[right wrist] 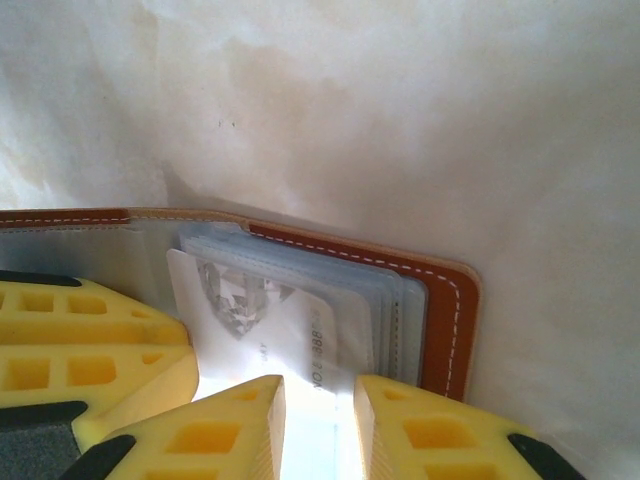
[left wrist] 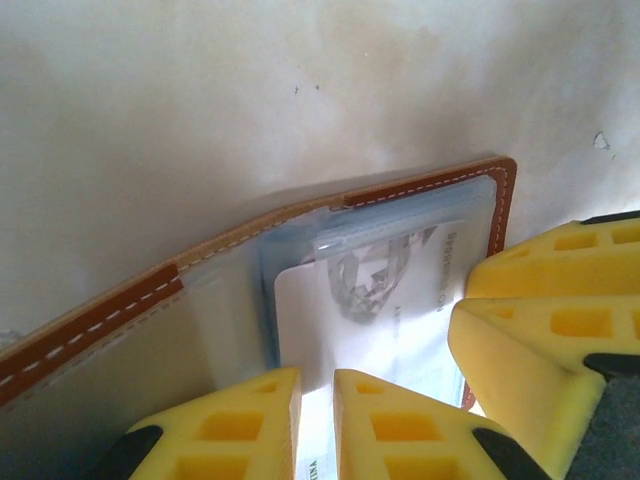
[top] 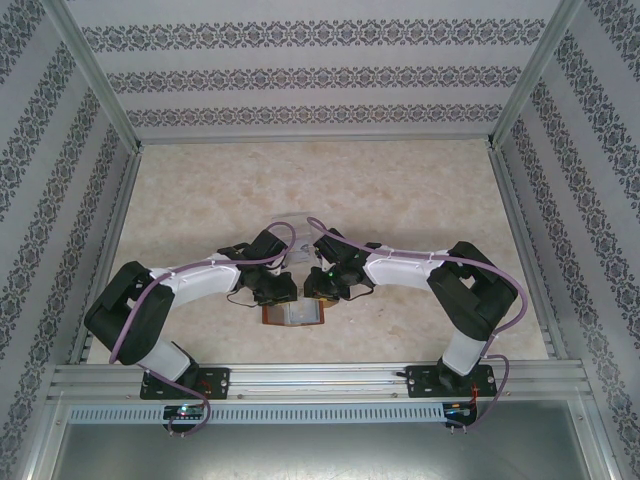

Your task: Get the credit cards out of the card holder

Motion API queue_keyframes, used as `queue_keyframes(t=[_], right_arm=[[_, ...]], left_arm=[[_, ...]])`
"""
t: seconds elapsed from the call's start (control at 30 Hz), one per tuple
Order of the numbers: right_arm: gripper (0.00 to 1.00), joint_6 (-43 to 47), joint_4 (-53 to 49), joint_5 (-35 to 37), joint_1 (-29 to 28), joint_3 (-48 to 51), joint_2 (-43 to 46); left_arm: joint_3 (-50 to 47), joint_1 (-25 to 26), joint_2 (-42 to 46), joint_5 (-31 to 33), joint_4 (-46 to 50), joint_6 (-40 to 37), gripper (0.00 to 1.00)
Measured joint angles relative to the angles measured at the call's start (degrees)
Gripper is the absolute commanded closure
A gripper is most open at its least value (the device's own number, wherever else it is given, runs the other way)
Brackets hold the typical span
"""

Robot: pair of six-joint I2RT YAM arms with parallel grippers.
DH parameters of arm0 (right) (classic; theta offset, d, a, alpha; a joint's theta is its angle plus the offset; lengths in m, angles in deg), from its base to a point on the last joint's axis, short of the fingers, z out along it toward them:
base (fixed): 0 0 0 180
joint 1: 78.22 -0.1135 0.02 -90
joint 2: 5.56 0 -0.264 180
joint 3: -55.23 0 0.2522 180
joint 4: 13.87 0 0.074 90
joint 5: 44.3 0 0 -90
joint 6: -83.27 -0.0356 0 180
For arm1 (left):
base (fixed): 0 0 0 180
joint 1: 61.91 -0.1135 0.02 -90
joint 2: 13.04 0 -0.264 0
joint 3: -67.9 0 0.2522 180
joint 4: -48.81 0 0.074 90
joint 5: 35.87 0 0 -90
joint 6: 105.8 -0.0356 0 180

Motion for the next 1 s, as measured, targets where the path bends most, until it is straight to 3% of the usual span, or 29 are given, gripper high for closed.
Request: queue_keyframes(t=[0.23,1.0], right_arm=[[0.71,0.0,-1.4,0.9,0.0,-0.2,0.4],[0.71,1.1,-4.2,2.1,0.0,-0.3,0.5]], left_arm=[[0.3,0.0,1.9,1.2,2.4,-0.3,0.74],[-0.4,0.0,0.1,0.9,0.3,0.1,0.72]])
